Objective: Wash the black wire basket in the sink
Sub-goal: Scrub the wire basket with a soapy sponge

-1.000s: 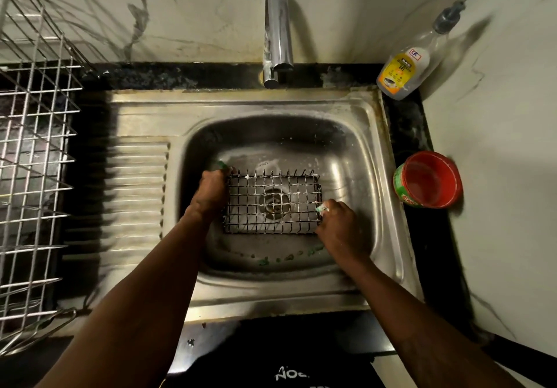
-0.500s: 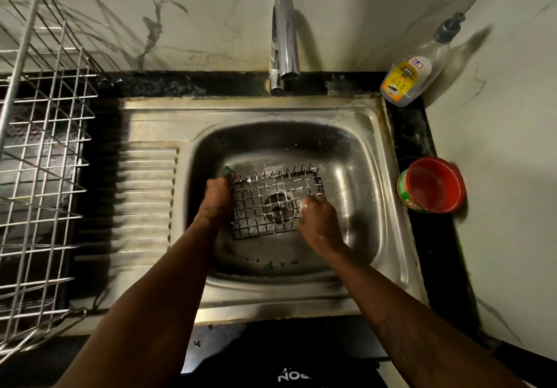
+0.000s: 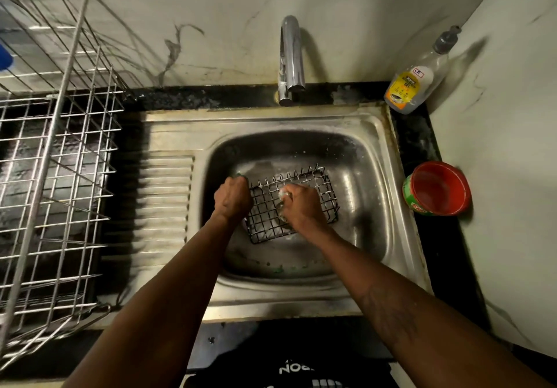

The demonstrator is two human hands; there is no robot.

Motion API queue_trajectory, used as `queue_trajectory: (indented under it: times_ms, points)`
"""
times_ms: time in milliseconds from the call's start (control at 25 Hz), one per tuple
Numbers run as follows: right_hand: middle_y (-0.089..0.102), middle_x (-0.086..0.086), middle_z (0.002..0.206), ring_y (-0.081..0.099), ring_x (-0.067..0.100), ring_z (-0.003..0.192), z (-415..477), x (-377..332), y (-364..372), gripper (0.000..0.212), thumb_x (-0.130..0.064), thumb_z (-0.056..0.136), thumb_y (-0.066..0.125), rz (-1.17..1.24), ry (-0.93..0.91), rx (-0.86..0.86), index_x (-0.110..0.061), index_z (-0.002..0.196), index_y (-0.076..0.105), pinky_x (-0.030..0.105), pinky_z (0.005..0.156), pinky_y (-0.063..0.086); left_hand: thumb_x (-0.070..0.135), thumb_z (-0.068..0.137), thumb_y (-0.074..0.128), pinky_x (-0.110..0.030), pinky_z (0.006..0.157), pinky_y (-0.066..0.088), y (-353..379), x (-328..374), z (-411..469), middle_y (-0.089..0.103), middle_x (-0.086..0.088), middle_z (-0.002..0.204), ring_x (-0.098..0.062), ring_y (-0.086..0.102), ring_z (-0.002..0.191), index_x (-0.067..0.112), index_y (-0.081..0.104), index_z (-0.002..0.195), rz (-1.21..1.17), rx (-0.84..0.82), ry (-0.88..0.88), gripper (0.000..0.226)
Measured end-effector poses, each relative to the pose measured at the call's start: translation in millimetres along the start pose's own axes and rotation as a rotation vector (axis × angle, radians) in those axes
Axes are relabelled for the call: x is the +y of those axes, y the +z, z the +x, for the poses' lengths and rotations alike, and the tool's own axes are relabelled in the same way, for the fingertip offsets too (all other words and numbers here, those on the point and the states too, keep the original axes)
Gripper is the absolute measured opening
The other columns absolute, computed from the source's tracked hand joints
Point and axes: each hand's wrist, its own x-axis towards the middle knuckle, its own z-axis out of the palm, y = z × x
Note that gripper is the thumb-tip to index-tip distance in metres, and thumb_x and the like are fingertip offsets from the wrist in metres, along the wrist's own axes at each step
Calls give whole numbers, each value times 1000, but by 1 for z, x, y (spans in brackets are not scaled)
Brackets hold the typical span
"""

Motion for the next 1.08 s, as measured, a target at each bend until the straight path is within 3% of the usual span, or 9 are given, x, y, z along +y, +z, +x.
queue_trajectory:
  times_ms: [120,240,400,480,600,720,880,960,1080]
  points:
    - [73,4,102,66,12,86,-1,1,-17,18,-7,92,68,54,59,55,-12,108,73,15,68,50,8,85,58,-46,84,56,-9,16,-10,69,-22,113,-44,67,105,9,69,112,-8,12,61,30]
    - [75,6,103,68,15,91,-12,6,-40,19,-9,91,69,84,33,138,-11,110,74,21,76,54,13,84,58,-44,79,59,-16,39,-20,72,-18,106,-39,69,97,11,70,109,-36,29,192,28]
    - [76,5,87,69,20,77,-28,22,-90,13,-14,88,67,52,61,364,-17,98,75,31,68,59,20,93,66,-34,68,54,-31,86,-33,73,-8,104,-21,66,86,12,67,114,-112,-10,416,23]
    - [75,6,86,70,24,76,-36,31,-119,14,-17,85,67,39,85,482,-18,98,73,35,66,59,17,94,68,-30,72,57,-42,121,-46,73,-7,104,-20,69,88,12,68,111,-211,-12,537,18]
    - [75,11,90,68,27,81,-50,44,-160,21,-5,81,70,124,96,658,-11,101,73,25,70,46,15,92,69,-33,85,59,-51,174,-58,78,-7,106,-23,73,96,14,76,108,-305,39,650,18]
    - [76,9,85,66,27,80,-57,67,-192,20,1,75,69,65,162,787,-10,91,76,23,75,39,14,90,69,-32,94,56,-54,219,-70,79,-8,100,-24,75,96,13,78,108,-343,-4,645,21]
    - [72,5,81,64,31,81,-61,95,-204,10,-11,76,66,-87,211,650,-16,79,75,37,81,51,17,88,67,-34,98,53,-50,249,-80,79,-6,100,-25,73,96,19,79,106,-261,-5,699,22]
    - [70,4,79,63,30,78,-64,96,-203,9,-12,78,65,-104,239,594,-15,77,73,39,82,53,17,89,67,-34,102,52,-43,248,-77,79,-7,104,-25,73,100,16,78,109,-252,-34,683,23]
    - [73,2,84,65,28,84,-62,90,-205,13,-12,77,65,-80,242,639,-17,82,76,36,83,53,14,87,69,-36,100,54,-35,240,-71,79,-7,102,-24,74,96,11,77,111,-311,-57,662,25]
